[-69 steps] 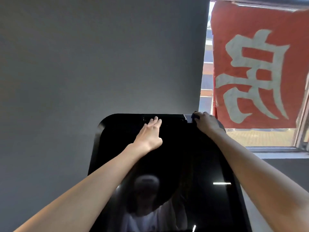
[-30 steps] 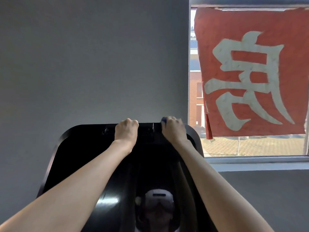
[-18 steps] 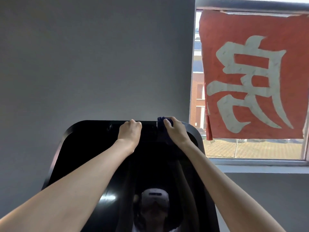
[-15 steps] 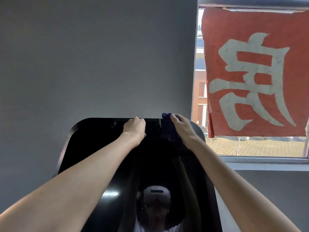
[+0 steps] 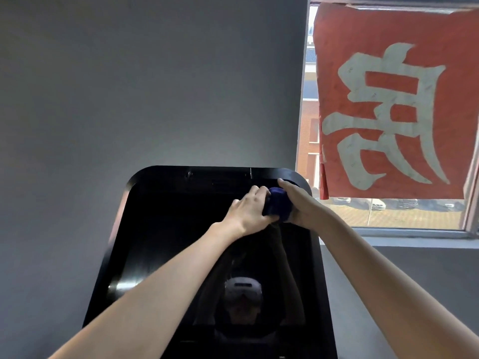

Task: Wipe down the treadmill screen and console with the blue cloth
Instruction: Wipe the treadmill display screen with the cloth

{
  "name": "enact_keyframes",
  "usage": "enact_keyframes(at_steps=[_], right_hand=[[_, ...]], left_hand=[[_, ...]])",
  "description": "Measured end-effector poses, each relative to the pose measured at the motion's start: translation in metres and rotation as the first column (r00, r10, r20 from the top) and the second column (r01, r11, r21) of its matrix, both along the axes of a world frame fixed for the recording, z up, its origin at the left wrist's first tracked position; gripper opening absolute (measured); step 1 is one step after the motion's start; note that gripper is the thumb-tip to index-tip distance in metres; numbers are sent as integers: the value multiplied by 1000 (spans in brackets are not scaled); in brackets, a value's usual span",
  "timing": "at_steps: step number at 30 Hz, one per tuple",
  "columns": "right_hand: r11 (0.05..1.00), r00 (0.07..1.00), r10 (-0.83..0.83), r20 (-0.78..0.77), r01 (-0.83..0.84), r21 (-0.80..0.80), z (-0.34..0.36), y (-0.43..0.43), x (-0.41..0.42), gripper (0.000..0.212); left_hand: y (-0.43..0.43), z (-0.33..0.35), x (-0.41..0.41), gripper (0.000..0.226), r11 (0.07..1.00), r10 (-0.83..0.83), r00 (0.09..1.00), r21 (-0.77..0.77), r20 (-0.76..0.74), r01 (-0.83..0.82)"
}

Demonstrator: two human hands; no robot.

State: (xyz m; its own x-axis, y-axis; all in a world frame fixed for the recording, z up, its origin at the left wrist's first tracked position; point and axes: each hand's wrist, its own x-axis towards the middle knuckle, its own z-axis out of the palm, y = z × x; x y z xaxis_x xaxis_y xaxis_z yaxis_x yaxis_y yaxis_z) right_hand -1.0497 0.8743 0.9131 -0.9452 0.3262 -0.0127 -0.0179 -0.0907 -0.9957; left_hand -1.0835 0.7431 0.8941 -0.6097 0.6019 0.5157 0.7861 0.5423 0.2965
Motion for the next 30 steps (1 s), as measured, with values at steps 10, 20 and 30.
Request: enact_keyframes(at_steps=[10, 20, 30], right_hand=[[796, 964, 247, 93, -257, 547, -10, 7, 33, 28], [774, 960, -73, -271, 226, 592, 10, 18, 30, 23], [369, 924, 11, -383, 352, 860, 52, 31, -35, 28]], left_hand=[[-36, 21, 6, 18, 958, -18, 934, 272, 356, -85], [-45, 23, -13, 17, 970, 81, 894, 173, 441, -173], [-13, 35, -62, 48, 954, 294, 955, -39, -44, -296]])
